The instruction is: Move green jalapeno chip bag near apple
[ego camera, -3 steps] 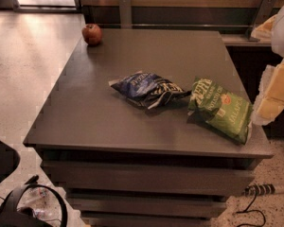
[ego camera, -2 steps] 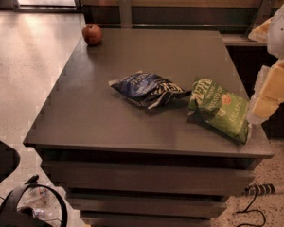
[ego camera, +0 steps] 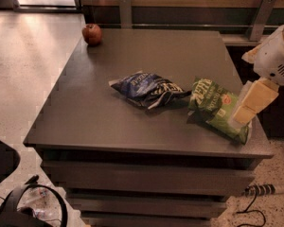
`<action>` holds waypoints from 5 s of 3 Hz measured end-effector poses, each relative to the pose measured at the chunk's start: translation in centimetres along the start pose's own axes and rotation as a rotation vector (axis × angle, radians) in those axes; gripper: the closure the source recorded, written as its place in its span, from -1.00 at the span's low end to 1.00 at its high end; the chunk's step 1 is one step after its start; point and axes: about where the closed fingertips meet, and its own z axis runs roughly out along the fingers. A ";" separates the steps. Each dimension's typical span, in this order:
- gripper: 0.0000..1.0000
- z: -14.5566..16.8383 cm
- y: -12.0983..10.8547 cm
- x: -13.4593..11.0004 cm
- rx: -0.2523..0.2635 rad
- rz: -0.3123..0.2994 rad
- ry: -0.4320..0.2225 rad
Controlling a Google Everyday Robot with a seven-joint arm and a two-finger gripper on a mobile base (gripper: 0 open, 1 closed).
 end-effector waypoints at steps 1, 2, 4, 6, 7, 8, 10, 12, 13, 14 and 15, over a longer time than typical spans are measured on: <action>-1.00 3.3 -0.7 0.4 -0.018 0.072 -0.094; -1.00 6.2 -1.3 0.0 -0.048 0.118 -0.164; -0.16 12.1 -0.3 -1.0 -0.137 0.173 -0.240; 0.74 11.9 -0.3 -1.1 -0.138 0.172 -0.240; 1.00 11.5 -0.4 -1.2 -0.138 0.172 -0.240; 1.00 11.5 -0.4 -1.2 -0.138 0.172 -0.240; 1.00 5.5 -6.6 -2.3 -0.009 0.179 -0.237; 1.00 1.3 -13.1 -6.7 0.074 0.156 -0.343; 1.00 0.5 -15.9 -11.1 0.104 0.114 -0.375; 1.00 0.7 -17.7 -15.6 0.138 0.085 -0.413; 1.00 2.1 -19.4 -18.5 0.166 0.100 -0.464</action>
Offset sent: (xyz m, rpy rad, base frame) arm 0.0514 0.0189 -0.0844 0.3085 0.0212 -0.0863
